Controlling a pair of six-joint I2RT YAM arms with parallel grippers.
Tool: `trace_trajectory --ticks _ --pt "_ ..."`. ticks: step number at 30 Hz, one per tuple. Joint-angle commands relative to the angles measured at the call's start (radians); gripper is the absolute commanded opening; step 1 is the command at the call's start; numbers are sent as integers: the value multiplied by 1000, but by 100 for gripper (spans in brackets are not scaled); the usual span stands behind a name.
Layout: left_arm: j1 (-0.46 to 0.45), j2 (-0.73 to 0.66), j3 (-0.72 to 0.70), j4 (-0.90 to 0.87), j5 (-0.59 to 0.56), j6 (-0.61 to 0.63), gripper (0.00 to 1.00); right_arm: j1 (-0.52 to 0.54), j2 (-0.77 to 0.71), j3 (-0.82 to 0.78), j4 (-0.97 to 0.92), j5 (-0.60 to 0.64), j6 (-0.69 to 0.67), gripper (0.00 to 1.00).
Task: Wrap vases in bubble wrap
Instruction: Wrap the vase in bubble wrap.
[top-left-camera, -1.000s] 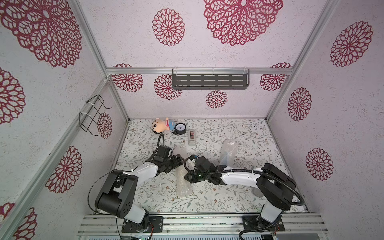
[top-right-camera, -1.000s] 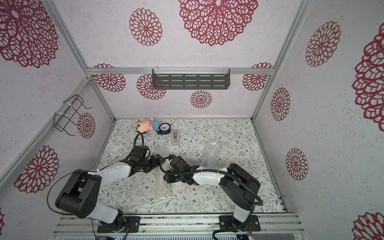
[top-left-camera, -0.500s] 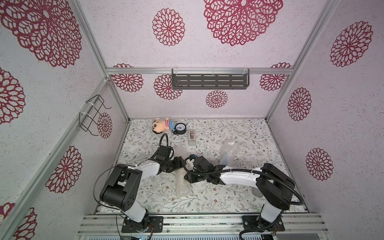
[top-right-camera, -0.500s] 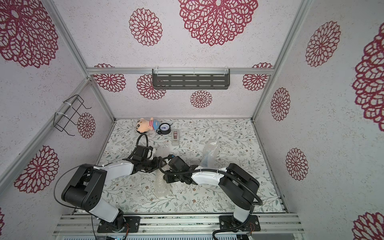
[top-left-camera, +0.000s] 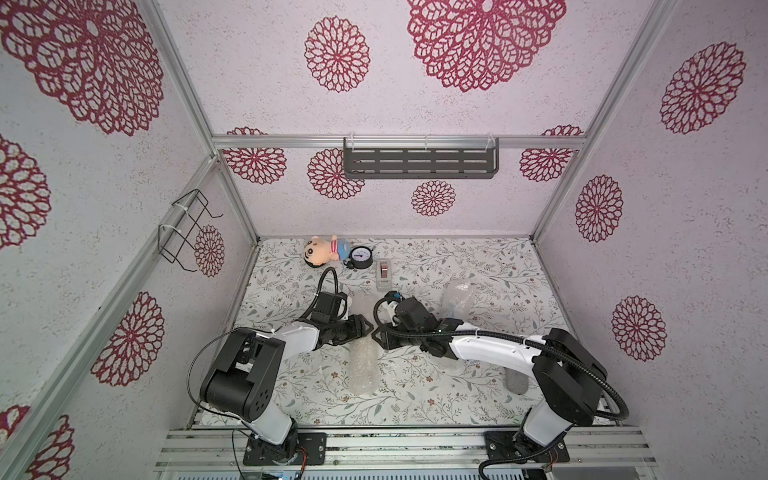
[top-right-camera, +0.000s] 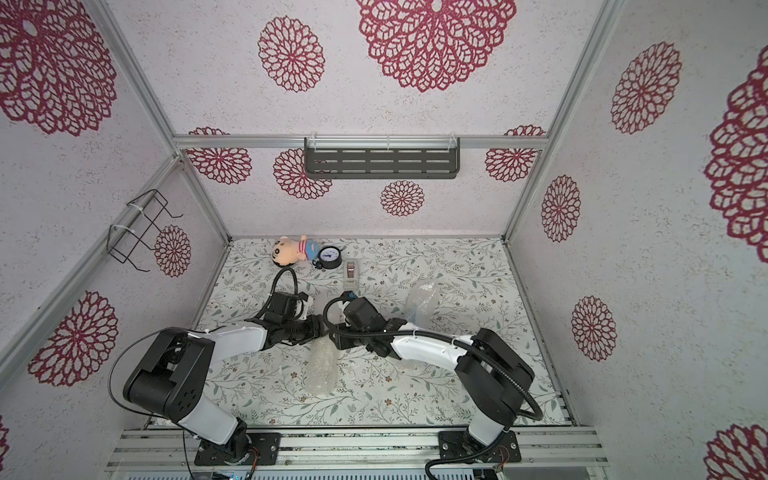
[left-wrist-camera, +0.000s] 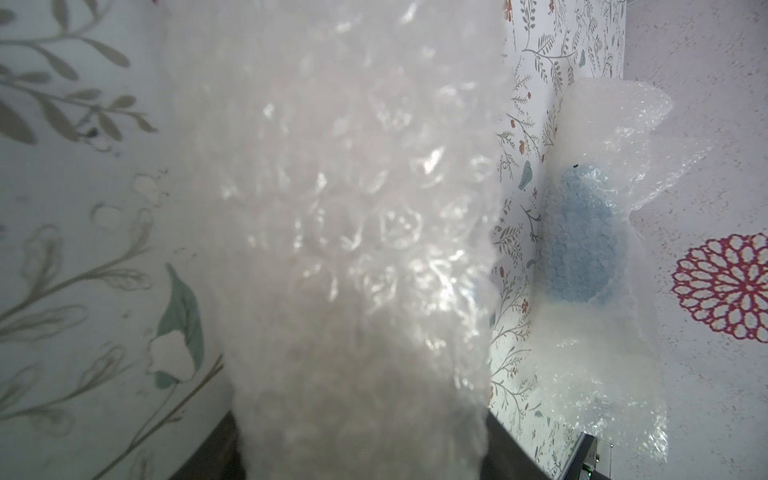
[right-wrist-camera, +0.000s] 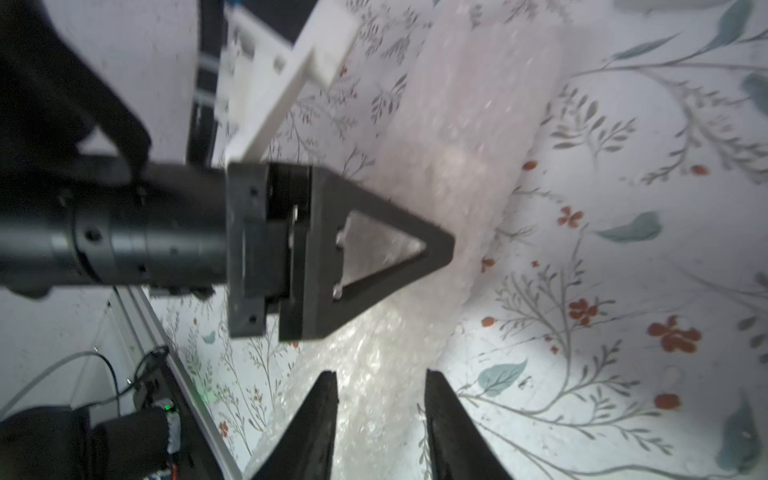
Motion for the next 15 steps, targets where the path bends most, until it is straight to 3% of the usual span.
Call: trace_trajectory --ticks 1,4,8,15 --pt "3 36 -18 -53 24 69 56 -93 -14 57 7 74 -34 41" --pt "2 39 -20 -51 28 76 56 -176 19 81 81 70 -33 46" --pt "0 46 -17 -41 50 95 55 -231 128 164 179 -55 -31 48" --pt "0 58 10 -62 56 135 55 -228 348 332 201 -257 41 34"
